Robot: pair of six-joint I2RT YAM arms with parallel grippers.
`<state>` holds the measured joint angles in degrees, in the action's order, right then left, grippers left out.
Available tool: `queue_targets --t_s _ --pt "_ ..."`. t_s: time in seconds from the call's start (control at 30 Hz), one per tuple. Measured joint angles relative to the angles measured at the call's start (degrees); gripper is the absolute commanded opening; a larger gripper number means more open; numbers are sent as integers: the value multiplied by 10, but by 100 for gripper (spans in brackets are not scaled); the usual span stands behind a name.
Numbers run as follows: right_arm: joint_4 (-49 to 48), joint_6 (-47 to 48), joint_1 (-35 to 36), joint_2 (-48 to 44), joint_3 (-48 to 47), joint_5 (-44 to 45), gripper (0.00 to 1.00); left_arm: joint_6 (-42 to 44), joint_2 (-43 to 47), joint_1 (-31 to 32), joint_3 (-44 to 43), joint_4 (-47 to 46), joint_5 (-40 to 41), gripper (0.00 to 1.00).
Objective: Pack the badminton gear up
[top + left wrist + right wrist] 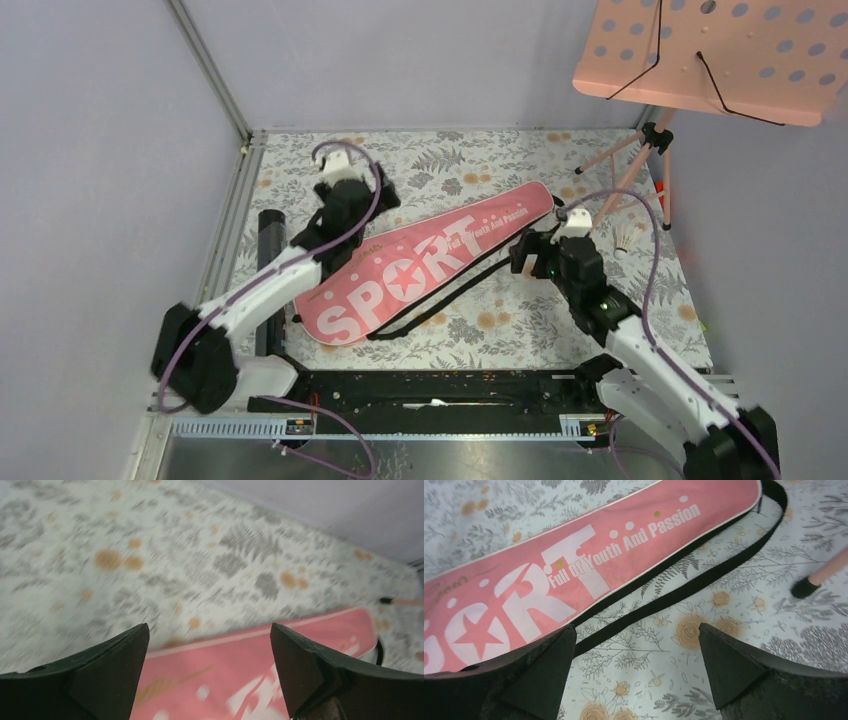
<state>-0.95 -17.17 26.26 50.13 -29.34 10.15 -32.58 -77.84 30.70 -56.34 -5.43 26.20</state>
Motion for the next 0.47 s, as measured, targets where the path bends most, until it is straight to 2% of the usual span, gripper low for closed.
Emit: queue_targets --t_s 0.13,0.3,0.47 --pt "52 -31 0 -151 42 29 100 -19 157 36 116 106 63 99" --pt "109 -50 0 -295 69 66 99 -57 346 38 185 202 128 99" --pt "148 -58 0 -361 95 106 100 -72 437 38 206 290 174 99"
